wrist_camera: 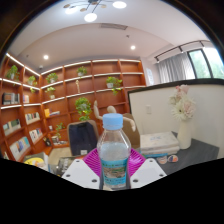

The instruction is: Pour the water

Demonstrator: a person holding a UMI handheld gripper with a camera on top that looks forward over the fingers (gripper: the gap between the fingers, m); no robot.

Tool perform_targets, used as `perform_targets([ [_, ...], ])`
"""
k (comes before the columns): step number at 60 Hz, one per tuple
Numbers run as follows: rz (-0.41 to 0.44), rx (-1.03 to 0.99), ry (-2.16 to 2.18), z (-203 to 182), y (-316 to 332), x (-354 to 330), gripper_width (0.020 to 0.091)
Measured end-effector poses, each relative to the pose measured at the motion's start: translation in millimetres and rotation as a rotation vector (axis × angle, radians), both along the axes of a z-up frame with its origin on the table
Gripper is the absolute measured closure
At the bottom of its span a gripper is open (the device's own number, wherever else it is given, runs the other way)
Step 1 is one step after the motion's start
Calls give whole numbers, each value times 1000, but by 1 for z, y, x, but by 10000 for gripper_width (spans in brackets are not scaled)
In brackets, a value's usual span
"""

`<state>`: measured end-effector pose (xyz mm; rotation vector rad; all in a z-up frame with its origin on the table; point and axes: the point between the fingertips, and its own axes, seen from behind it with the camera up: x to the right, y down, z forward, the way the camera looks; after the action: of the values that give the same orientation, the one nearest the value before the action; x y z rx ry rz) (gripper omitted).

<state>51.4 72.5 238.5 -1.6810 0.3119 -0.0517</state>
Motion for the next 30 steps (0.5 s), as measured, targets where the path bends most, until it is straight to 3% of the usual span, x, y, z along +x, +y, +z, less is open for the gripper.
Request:
perform_targets([
  [12, -146, -127, -148, -57, -3, 90, 792],
  [21, -170, -159, -130, -109, 4, 117, 793],
  [30, -131, -189, -127, -150, 14, 113, 793],
])
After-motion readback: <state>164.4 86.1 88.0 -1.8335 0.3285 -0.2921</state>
